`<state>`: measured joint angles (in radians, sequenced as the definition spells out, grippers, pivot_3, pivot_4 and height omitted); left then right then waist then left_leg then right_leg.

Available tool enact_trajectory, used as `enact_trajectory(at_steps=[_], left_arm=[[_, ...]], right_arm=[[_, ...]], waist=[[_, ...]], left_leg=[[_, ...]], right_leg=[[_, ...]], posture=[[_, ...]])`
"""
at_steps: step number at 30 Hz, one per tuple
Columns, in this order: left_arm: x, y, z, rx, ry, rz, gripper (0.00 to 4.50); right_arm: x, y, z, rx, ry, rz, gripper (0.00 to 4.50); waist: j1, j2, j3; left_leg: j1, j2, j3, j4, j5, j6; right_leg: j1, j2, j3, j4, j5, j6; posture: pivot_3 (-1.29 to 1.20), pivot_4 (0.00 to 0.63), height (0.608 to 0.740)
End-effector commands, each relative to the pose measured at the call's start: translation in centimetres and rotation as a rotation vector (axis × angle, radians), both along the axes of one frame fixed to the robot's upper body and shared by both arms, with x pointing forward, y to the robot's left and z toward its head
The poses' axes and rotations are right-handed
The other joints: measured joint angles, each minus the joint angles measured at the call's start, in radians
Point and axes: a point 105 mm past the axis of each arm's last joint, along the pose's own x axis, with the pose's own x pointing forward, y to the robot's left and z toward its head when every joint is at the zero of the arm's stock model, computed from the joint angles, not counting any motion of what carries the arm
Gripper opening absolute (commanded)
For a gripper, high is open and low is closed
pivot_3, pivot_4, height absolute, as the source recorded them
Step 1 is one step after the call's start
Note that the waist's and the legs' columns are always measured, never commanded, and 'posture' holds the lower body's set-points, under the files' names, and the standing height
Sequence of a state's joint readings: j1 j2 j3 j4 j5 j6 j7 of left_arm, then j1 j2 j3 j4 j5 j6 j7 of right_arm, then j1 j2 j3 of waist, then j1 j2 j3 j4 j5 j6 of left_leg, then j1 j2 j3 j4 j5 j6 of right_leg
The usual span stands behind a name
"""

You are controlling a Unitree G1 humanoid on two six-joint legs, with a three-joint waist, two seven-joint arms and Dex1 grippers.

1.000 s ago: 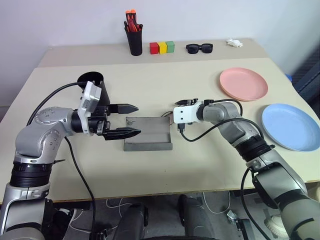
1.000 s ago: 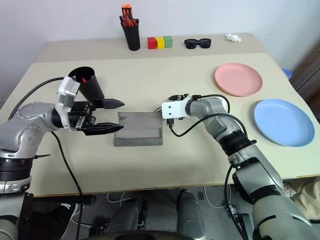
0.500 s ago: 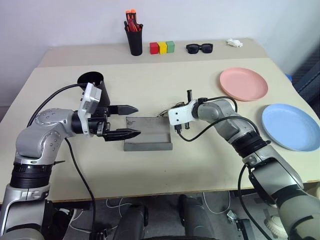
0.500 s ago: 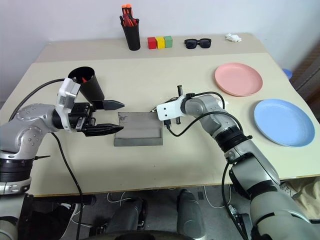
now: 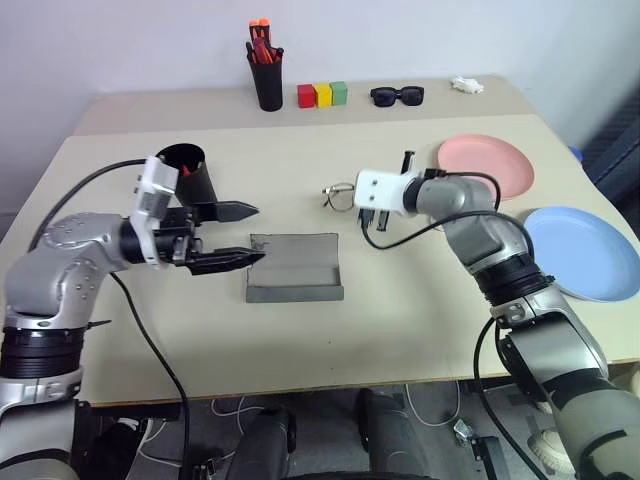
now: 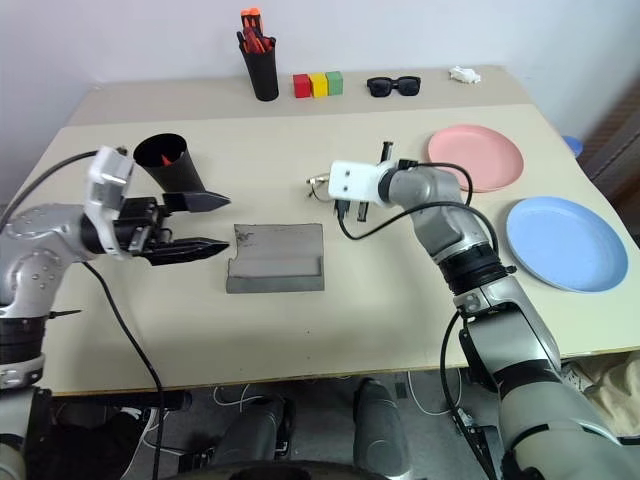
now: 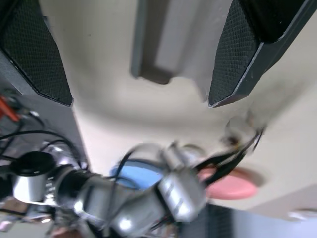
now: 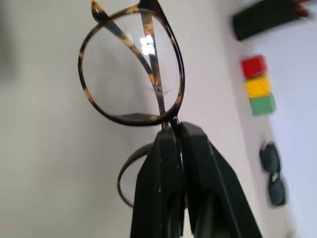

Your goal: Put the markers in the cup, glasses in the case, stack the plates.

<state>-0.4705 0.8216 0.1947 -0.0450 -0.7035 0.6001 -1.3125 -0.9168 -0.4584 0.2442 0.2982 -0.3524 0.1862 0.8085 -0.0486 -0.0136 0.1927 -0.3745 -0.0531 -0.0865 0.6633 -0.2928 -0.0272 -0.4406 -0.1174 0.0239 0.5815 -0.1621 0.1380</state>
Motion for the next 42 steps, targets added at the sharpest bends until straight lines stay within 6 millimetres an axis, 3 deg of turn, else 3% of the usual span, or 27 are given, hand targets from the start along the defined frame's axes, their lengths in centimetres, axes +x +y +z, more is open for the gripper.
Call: enact_trajectory(at_steps=[1, 5, 8, 11, 16, 19, 24, 34, 42], left_arm=[[-0.2, 1.9, 0.9, 0.005, -0.045, 0.051, 4.5], [0.0, 4.6, 1.3, 0.038, -0.061, 0.131, 4.5], [-0.2, 6.2, 1.6, 0.07, -0.06, 0.172, 4.5], [-0.5, 7.2, 1.8, 0.105, -0.059, 0.191, 4.5], [-0.6, 7.6, 2.1, 0.124, -0.064, 0.204, 4.5], [-0.6, 7.8, 2.2, 0.133, -0.064, 0.209, 4.5], [-0.6, 7.9, 2.4, 0.141, -0.068, 0.211, 4.5], [-0.2, 7.0, 2.5, 0.13, -0.078, 0.183, 4.5], [-0.1, 6.8, 2.6, 0.129, -0.082, 0.176, 4.5]], right_arm=[[-2.1, 2.2, 4.7, 0.272, 0.061, 0.076, 0.02], [-4.1, 3.2, 7.7, 0.444, 0.124, 0.115, 0.02], [-4.9, 4.2, 8.3, 0.493, 0.193, 0.108, 0.02], [-6.2, 6.2, 6.9, 0.383, 0.187, 0.115, 0.02], [-7.8, 8.5, 5.6, 0.395, 0.276, 0.131, 0.02], [-8.9, 9.3, 5.0, 0.407, 0.351, 0.148, 0.02], [-10.0, 10.1, 2.2, 0.287, 0.471, 0.108, 0.02], [-9.3, 11.2, -1.8, 0.251, 0.672, -0.023, 0.02], [-8.5, 10.5, -3.4, 0.133, 0.593, -0.066, 0.02]], waist=[[0.001, 0.0, 0.0], [0.005, 0.001, 0.0], [0.007, 0.001, 0.0], [0.004, 0.001, 0.0], [0.003, 0.001, 0.0], [0.005, 0.0, 0.0], [0.003, 0.0, 0.0], [0.003, 0.0, 0.0], [0.003, 0.0, 0.0]], left_leg=[[0.0, 0.0, 0.0, 0.0, 0.0, 0.0], [0.0, 0.0, 0.0, 0.0, 0.0, 0.0], [-0.001, 0.0, -0.001, 0.0, 0.0, 0.0], [-0.001, 0.0, 0.0, 0.0, 0.0, 0.0], [-0.001, 0.0, 0.0, 0.0, 0.0, 0.0], [-0.001, 0.0, 0.0, 0.0, 0.0, 0.0], [-0.001, 0.0, 0.0, 0.0, 0.0, 0.0], [-0.001, 0.0, 0.0, 0.0, 0.0, 0.0], [-0.001, 0.0, 0.0, 0.0, 0.0, 0.0]], right_leg=[[0.0, 0.0, 0.0, 0.0, 0.0, 0.0], [0.0, 0.0, 0.0, 0.001, 0.0, 0.0], [-0.001, 0.0, 0.0, 0.001, 0.0, 0.0], [-0.001, 0.0, 0.0, 0.001, 0.0, -0.001], [-0.002, 0.0, 0.0, 0.003, -0.001, -0.001], [-0.003, 0.0, 0.0, 0.003, -0.001, -0.001], [-0.002, 0.0, 0.0, 0.003, -0.001, -0.001], [-0.003, 0.0, 0.0, 0.003, -0.001, -0.001], [-0.003, 0.0, 0.0, 0.003, -0.001, -0.001]], posture=[[0.0, 0.15, 0.74], [0.0, 0.15, 0.74], [0.0, 0.15, 0.74], [0.0, 0.15, 0.74], [0.0, 0.15, 0.74], [0.0, 0.15, 0.74], [0.0, 0.15, 0.74], [0.0, 0.15, 0.74], [0.0, 0.15, 0.74]])
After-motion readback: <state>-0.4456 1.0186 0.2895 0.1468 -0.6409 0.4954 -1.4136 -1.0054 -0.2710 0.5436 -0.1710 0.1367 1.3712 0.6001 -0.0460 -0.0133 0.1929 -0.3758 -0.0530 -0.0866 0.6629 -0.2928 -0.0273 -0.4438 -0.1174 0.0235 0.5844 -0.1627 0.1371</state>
